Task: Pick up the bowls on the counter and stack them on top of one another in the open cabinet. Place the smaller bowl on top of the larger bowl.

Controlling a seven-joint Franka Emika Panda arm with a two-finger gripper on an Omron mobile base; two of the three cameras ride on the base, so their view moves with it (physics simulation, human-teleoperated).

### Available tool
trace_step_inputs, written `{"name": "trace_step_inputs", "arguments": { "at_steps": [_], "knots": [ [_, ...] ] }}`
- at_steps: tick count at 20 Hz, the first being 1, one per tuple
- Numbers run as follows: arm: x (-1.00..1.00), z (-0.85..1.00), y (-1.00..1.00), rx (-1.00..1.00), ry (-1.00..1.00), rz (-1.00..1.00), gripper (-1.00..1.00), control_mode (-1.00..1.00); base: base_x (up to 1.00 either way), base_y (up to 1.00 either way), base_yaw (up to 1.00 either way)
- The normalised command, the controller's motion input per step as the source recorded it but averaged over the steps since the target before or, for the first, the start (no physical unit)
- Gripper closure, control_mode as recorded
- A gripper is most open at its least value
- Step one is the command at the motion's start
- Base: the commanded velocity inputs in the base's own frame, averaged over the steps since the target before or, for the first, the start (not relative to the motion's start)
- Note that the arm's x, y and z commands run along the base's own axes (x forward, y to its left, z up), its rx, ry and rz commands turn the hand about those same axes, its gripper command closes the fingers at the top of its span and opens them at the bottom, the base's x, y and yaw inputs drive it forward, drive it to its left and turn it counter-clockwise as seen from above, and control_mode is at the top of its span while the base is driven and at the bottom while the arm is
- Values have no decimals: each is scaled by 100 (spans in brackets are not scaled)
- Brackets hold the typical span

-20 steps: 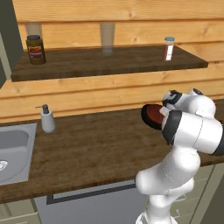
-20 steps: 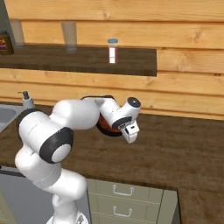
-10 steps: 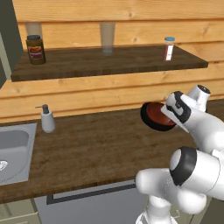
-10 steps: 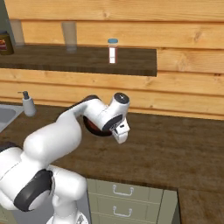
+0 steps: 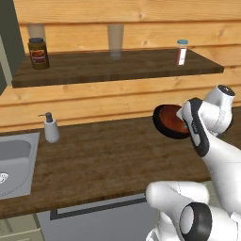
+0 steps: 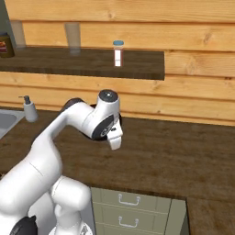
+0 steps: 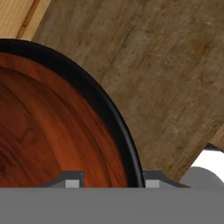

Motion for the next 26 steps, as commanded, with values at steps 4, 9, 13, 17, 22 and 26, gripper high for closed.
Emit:
{"name": "trace_step_inputs", "arguments": {
  "at_steps": [4, 9, 13, 17, 22, 26],
  "knots": [
    [-70, 69, 3, 0, 3, -6, 100, -100, 0, 0, 0],
    [-67, 50, 18, -1, 10, -4, 100, -100, 0, 0, 0],
    [-58, 43, 32, -4, 4, -6, 100, -100, 0, 0, 0],
    [-59, 59, 19, -1, 0, -5, 100, -100, 0, 0, 0],
    [-61, 32, 45, -3, -21, -1, 100, -100, 0, 0, 0],
    [0, 0, 0, 0, 0, 0, 100, 100, -96, 28, 2]
  ]
}}
